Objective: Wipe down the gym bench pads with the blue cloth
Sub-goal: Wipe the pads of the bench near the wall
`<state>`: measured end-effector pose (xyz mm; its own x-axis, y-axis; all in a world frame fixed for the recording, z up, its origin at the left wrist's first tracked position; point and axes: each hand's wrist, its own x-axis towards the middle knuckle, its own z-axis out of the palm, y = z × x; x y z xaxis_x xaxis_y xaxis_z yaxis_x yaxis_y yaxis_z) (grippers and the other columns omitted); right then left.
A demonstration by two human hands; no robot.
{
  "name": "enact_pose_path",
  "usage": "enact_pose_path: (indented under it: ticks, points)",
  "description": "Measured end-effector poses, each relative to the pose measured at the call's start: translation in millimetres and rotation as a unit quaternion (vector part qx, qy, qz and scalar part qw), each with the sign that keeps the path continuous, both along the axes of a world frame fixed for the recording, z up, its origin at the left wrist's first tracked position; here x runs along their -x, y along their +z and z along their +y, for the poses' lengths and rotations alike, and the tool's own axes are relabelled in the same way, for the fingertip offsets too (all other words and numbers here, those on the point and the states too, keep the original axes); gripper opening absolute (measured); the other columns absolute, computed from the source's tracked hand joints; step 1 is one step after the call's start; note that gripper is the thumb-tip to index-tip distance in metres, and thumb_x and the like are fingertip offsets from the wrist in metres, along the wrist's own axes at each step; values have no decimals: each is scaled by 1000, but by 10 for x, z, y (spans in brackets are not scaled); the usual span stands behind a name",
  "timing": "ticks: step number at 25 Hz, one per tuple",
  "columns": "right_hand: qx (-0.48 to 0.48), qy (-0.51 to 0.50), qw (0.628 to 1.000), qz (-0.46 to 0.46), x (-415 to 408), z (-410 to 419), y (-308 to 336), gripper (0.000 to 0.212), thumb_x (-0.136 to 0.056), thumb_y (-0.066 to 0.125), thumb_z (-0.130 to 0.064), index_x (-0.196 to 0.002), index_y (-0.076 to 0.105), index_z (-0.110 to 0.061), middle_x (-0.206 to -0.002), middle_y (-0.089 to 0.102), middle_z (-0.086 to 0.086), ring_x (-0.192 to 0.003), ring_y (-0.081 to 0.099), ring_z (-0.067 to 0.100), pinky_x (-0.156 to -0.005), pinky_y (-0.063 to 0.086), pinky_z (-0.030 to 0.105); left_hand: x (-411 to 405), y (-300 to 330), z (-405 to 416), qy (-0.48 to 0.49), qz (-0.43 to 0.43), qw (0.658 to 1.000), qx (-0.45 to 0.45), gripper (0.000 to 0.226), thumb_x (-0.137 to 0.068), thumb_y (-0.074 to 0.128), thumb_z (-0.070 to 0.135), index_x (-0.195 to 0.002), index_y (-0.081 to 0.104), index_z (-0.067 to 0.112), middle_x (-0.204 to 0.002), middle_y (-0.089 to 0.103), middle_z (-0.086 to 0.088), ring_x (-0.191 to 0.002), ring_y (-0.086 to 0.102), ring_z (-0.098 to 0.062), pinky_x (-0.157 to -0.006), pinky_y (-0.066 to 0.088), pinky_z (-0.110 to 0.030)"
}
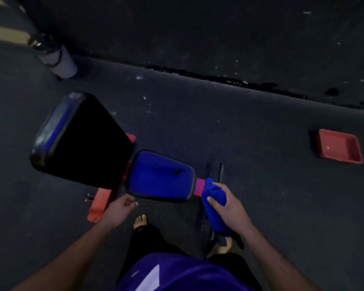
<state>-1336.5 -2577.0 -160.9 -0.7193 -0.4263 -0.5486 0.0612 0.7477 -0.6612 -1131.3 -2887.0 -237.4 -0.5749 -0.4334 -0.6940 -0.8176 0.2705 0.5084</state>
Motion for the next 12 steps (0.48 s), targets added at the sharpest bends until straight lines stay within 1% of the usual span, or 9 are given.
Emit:
enact_pose_path:
  ticks: [2, 3, 4, 6, 8, 10, 12]
  points:
    - [-5, 86, 996, 1, 284, 291, -67, 45, -90, 64, -51, -128, 42, -56, -118, 62, -15, -105, 61, 10, -88, 44, 26, 0, -107, 466, 66, -19, 997, 38, 27, -100, 65, 25, -123, 63, 10, -123, 67, -11, -112, 62, -25, -94, 46, -32]
    - [-1, 116, 993, 6, 439, 433, -91, 43, -90, 64, -49, -123, 40, -61, -116, 62, -15, -104, 60, 8, -86, 42, 23, -4, -172, 734, 76, -28, 995, 61, 33, -100, 66, 25, -128, 61, 7, -128, 64, -14, -118, 60, -29, -99, 45, -34]
    - [-3, 136, 991, 5, 583, 566, -111, 41, -90, 64, -47, -118, 40, -65, -116, 62, -15, -102, 59, 6, -85, 40, 22, 17, -229, 1006, 63, -41, 995, 72, 41, -99, 66, 27, -133, 58, 6, -133, 59, -16, -123, 57, -32, -104, 43, -36]
    - [-30, 177, 984, 3, 830, 763, -135, 38, -91, 64, -45, -117, 41, -61, -118, 63, -13, -105, 59, 8, -84, 38, 23, 96, -350, 1444, 63, -75, 992, 81, 55, -99, 65, 36, -144, 50, 10, -144, 49, -15, -133, 50, -34, -110, 42, -41]
    - [-54, 210, 976, 2, 1032, 858, -139, 37, -92, 63, -45, -120, 41, -55, -121, 62, -10, -111, 59, 14, -86, 38, 24, 249, -448, 1766, 88, -78, 989, 87, 66, -99, 62, 42, -154, 39, 15, -157, 37, -10, -142, 41, -32, -114, 39, -46]
    - [-76, 264, 961, 17, 1253, 765, -159, 39, -92, 62, -47, -122, 39, -56, -121, 58, -14, -114, 58, 13, -86, 38, 25, 441, -640, 1923, 129, -50, 985, 108, 75, -100, 59, 45, -160, 29, 14, -166, 25, -10, -151, 30, -30, -122, 29, -45]
    - [-81, 313, 945, 45, 1453, 553, -231, 44, -92, 60, -48, -131, 38, -51, -125, 53, -16, -115, 55, 10, -89, 38, 26, 631, -803, 1880, 160, -61, 979, 113, 78, -102, 53, 46, -163, 18, 13, -171, 13, -11, -157, 16, -28, -125, 16, -47]
